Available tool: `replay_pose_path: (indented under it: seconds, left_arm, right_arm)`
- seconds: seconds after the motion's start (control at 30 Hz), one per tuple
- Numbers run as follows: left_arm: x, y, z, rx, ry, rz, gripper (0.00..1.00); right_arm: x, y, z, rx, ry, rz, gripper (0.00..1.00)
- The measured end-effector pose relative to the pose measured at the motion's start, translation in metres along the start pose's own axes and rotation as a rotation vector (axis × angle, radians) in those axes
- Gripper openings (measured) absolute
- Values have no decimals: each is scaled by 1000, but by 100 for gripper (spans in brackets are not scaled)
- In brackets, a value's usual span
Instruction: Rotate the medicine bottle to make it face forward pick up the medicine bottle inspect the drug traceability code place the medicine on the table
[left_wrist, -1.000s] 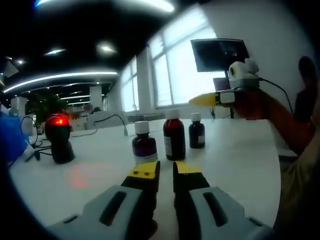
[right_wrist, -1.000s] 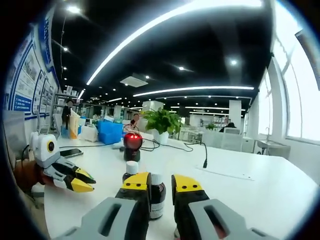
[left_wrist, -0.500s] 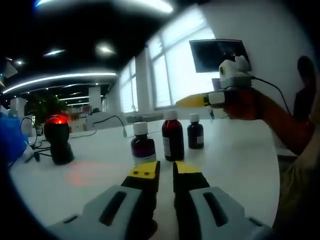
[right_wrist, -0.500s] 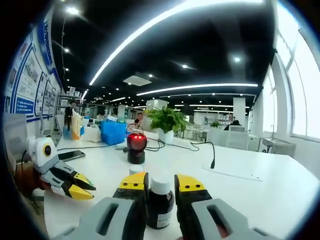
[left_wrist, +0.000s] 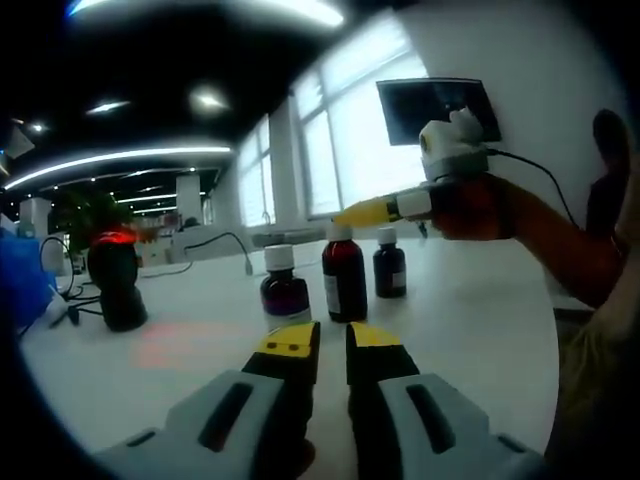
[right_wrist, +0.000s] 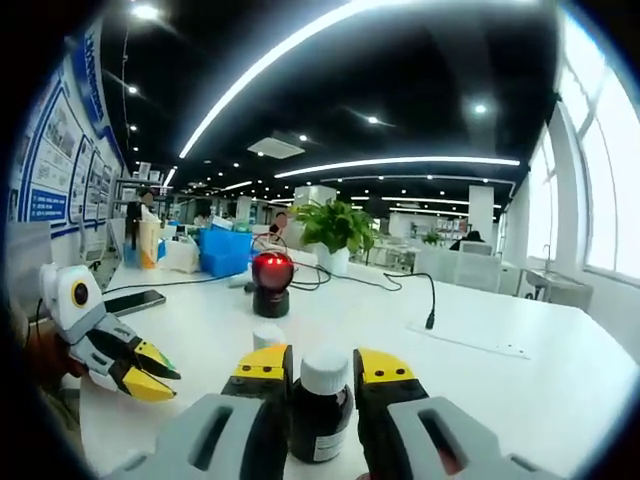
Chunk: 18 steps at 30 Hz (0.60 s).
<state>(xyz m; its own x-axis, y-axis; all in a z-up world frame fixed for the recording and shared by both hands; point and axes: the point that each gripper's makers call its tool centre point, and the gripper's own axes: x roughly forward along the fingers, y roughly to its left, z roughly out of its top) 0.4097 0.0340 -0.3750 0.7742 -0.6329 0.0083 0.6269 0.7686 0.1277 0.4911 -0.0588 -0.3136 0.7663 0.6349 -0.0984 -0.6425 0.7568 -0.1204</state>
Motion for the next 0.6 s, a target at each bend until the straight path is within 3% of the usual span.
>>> replay_pose_path:
  seconds: [0.6]
  left_arm:
    - [-1,-2,1,1,-2,-4,4]
  right_arm:
    - [8,7,-6,7,21,16,18]
